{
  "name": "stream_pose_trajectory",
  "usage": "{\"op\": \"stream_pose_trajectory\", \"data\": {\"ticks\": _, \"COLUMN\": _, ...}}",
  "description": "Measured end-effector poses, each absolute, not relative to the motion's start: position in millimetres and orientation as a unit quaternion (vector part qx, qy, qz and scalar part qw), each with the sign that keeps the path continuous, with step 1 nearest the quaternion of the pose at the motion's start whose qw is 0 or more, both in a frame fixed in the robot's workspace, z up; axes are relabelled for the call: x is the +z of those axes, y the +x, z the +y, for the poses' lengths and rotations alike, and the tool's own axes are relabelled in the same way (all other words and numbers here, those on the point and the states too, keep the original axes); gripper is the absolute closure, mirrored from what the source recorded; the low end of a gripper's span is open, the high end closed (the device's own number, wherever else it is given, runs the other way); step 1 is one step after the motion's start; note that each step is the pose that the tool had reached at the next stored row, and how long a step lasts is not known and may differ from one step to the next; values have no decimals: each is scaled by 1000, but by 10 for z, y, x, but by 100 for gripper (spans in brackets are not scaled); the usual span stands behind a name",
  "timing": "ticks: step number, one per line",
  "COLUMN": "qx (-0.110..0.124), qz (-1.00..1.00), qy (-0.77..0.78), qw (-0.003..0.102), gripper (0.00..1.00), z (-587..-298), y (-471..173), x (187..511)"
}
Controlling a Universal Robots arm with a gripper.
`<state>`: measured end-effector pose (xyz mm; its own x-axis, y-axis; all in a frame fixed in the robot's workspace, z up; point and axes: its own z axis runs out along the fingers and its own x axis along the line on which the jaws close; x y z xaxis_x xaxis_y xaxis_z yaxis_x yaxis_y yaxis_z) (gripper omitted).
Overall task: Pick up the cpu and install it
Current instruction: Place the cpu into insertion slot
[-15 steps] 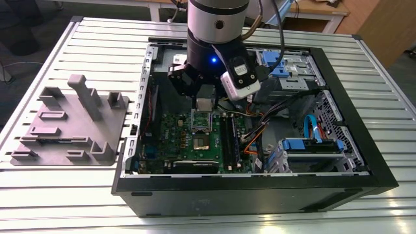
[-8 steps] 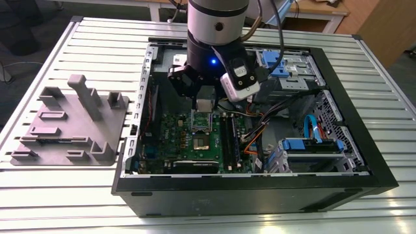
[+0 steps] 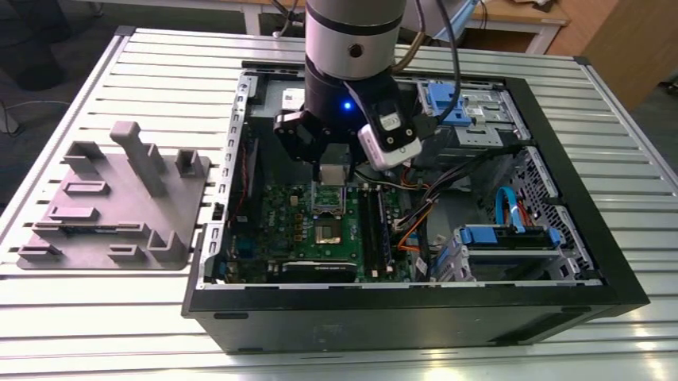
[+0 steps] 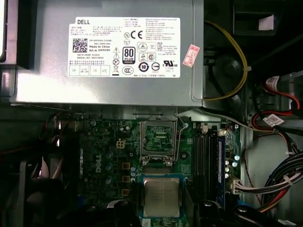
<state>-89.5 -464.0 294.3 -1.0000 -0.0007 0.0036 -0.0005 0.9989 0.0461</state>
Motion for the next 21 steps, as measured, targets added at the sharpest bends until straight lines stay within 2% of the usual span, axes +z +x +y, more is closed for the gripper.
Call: {"op": "stream_pose_trajectory", "data": {"ticks": 21, "qx": -23, "qz": -1000, "qy": 0, "qw": 2, "gripper": 53, "z": -4716, "y": -894, "x": 2568}}
